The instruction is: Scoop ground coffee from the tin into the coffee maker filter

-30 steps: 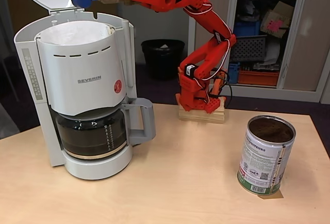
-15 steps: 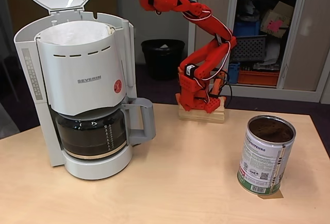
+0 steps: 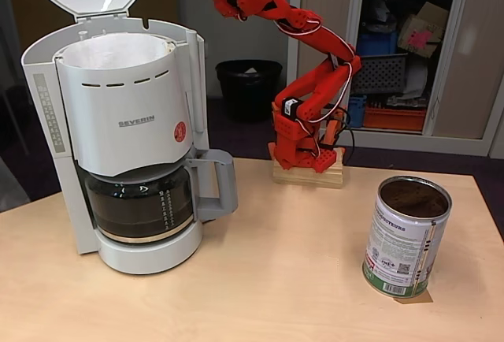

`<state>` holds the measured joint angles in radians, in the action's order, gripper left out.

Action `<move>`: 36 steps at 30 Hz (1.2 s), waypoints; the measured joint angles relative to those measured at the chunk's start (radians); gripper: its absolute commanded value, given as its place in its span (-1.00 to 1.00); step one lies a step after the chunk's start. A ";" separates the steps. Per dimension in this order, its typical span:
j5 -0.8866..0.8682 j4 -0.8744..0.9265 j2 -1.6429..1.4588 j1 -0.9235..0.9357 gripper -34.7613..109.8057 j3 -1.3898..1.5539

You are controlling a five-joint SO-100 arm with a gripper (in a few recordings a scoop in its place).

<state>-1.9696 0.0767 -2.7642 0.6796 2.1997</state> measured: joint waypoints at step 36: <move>-0.328 -0.459 0.052 0.149 -0.52 0.224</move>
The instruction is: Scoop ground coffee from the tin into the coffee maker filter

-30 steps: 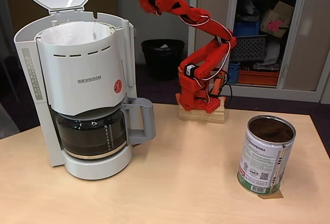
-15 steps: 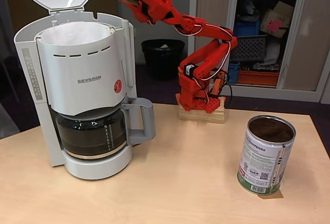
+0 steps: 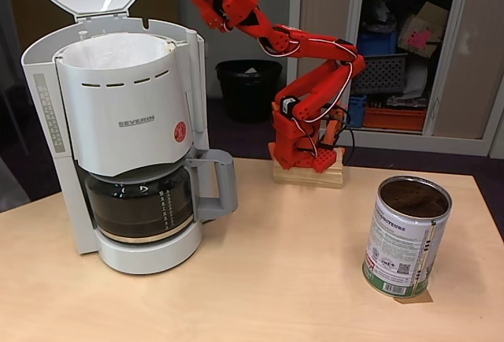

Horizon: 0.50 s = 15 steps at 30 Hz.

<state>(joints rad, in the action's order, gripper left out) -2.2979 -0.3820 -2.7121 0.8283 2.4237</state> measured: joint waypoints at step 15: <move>1.055 0.511 0.032 -0.296 -0.52 -0.319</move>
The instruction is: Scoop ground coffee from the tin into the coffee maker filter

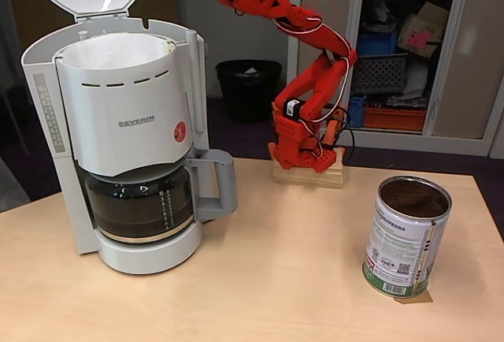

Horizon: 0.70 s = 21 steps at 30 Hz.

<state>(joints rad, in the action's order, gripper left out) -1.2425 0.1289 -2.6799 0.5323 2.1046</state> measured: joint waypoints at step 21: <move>1.261 0.776 -0.247 -0.830 -0.52 -0.158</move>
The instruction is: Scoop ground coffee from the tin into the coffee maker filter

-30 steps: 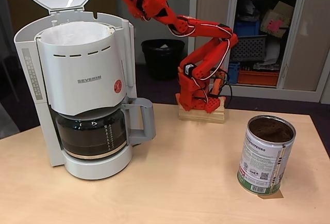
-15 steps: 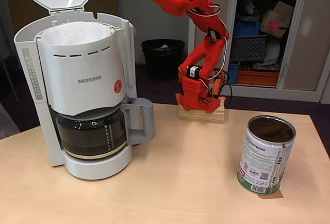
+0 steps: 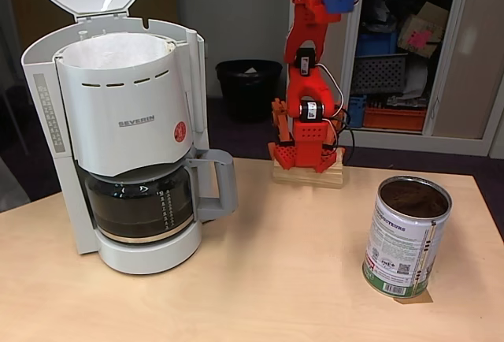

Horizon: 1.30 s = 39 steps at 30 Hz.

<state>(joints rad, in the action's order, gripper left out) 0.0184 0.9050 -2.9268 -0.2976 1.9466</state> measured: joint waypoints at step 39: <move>0.089 0.316 0.189 -0.353 -0.52 0.377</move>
<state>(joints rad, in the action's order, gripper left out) 0.1074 1.2210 -2.7382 -0.6504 2.3240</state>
